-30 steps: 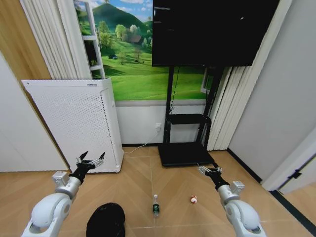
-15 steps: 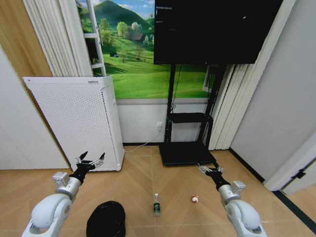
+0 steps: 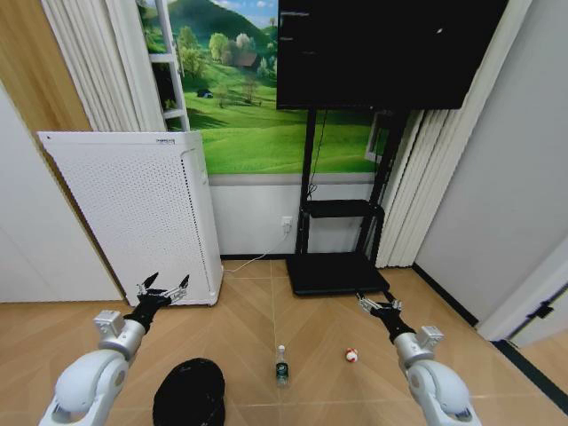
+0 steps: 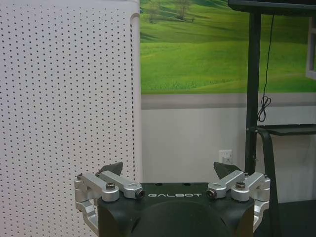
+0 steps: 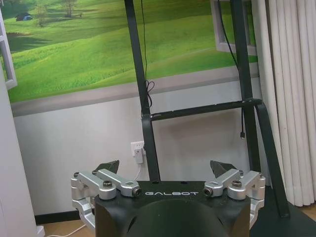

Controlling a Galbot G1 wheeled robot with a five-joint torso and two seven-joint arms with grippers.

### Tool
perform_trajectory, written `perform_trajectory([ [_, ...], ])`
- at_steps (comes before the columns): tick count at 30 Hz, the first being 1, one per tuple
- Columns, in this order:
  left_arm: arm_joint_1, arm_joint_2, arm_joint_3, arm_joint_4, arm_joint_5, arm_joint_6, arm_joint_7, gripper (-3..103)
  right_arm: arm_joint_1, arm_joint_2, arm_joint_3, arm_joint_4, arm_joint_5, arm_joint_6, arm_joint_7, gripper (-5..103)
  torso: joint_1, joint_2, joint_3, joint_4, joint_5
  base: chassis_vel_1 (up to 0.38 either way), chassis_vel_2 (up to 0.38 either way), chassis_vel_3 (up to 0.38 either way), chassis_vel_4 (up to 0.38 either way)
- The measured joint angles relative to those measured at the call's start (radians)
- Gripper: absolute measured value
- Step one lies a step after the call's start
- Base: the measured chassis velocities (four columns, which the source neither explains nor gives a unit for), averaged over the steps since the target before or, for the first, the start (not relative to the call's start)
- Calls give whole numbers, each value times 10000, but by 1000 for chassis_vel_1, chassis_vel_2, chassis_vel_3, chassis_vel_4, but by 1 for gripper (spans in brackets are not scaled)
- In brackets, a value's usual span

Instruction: Pick up the trash bin and place the garbage on the floor into it.

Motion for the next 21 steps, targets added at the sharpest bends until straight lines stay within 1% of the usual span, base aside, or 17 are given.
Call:
perform_trajectory([
  [5,5,-7,-1,-14,6,-3,3,100,-23,-10,3,9,8,0,-1,100,-33,-112,-81,0,0,0,0,0,0],
  [7,7,-23,-1,-20,9,-6,30,100,-35,-24,4,25,19,0,-2,100,-87,-276,-189,0,0,0,0,0,0],
  [8,7,-23,-1,-20,9,-6,30,100,-35,-24,4,25,19,0,-2,100,-87,-276,-189,0,0,0,0,0,0],
  [10,32,-45,-1,-32,36,-20,87,100,-35,-45,2,26,31,0,-4,100,-136,-453,-318,0,0,0,0,0,0],
  [15,34,-67,-1,-32,48,-23,101,100,-59,-76,-18,37,46,-16,-8,100,-182,-604,-421,0,0,0,0,0,0],
  [17,41,-104,0,-31,66,-38,134,100,-63,-86,-36,37,50,-25,-12,100,-223,-749,-526,0,0,0,0,0,0],
  [21,50,-122,7,-24,95,-45,145,100,-41,-100,-48,36,56,-36,-13,100,-257,-874,-618,0,0,0,0,0,0],
])
